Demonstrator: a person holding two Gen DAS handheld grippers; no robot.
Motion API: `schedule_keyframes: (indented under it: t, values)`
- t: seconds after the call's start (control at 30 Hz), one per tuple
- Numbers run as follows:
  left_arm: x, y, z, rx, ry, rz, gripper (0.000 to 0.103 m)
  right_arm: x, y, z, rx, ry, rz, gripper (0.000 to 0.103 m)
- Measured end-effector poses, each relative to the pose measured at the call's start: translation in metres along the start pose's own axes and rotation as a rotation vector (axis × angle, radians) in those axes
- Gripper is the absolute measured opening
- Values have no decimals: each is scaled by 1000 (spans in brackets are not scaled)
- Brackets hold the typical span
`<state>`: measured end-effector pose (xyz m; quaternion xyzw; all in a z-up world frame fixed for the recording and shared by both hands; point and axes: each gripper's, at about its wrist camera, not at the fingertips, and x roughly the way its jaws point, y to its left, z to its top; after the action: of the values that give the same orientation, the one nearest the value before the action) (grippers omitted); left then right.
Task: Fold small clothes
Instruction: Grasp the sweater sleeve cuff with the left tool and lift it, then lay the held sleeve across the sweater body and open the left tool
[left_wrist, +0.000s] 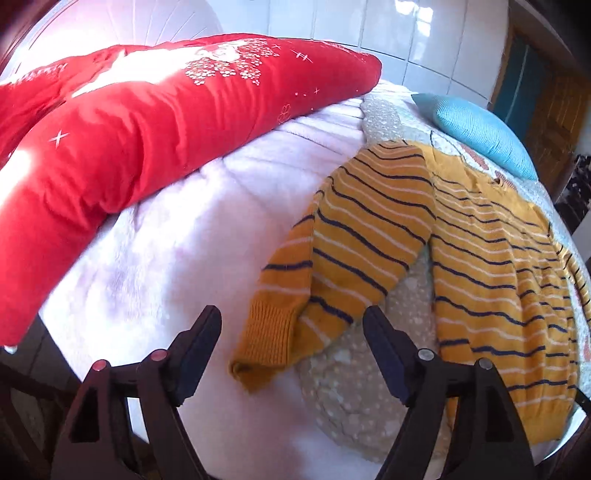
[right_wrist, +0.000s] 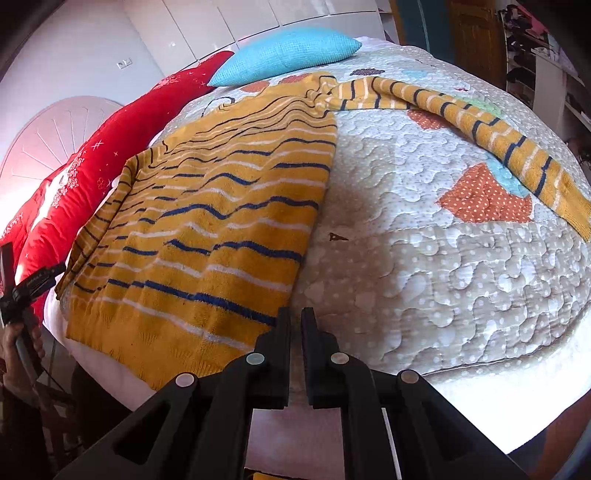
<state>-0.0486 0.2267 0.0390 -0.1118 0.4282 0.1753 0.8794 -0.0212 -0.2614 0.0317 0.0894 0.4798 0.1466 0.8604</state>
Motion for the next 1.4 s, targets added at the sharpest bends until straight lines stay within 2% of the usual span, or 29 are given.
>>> schedule_keyframes:
  t: [0.03, 0.1, 0.13, 0.17, 0.3, 0.37, 0.47, 0.53, 0.6, 0.7, 0.8, 0.87, 1.0, 1.13, 1.2, 1.27, 1.33, 1.4]
  values:
    - [14, -2, 5, 41, 28, 11, 75, 1, 3, 0, -9, 2, -12, 7]
    - [37, 2, 13, 57, 92, 29, 10, 2, 6, 0, -20, 2, -30, 7]
    - [45, 10, 18, 28, 117, 32, 10, 1, 7, 1, -24, 4, -36, 7]
    - [46, 24, 24, -23, 111, 25, 10, 1, 8, 1, -29, 6, -43, 7]
    - [37, 81, 60, -188, 47, 95, 9, 4, 10, 5, -46, 24, -72, 7]
    - [34, 102, 76, -214, 28, 145, 8, 7, 11, 9, -44, 28, -75, 7]
    - [30, 116, 91, -225, 17, 168, 8, 11, 16, 13, -49, 23, -81, 7]
    - [27, 115, 97, -234, 15, 151, 8, 12, 19, 15, -49, 18, -73, 7]
    - [21, 105, 102, -259, 23, 82, 8, 13, 19, 16, -44, 13, -59, 7]
    - [9, 63, 112, -243, 22, -58, 8, 10, 15, 17, -18, -2, -26, 7]
    - [-3, -4, 123, -169, 21, -185, 8, 5, 7, 15, 26, -15, 19, 7]
    - [-7, -55, 130, -118, 35, -280, 8, 1, 1, 11, 44, -28, 32, 7]
    - [-6, -174, 135, 13, 60, -409, 8, -10, -17, 2, 79, -53, 41, 7]
    - [1, -284, 121, 121, 111, -548, 8, -21, -44, -6, 134, -71, 21, 7]
    - [8, -328, 109, 171, 134, -575, 8, -27, -57, -10, 154, -78, 5, 7]
    - [20, -359, 98, 224, 143, -584, 9, -33, -66, -11, 164, -86, -14, 7]
    - [31, -374, 86, 235, 199, -592, 14, -38, -71, -12, 165, -93, -26, 7]
    - [35, -368, 76, 214, 240, -636, 32, -40, -75, -11, 159, -94, -32, 7]
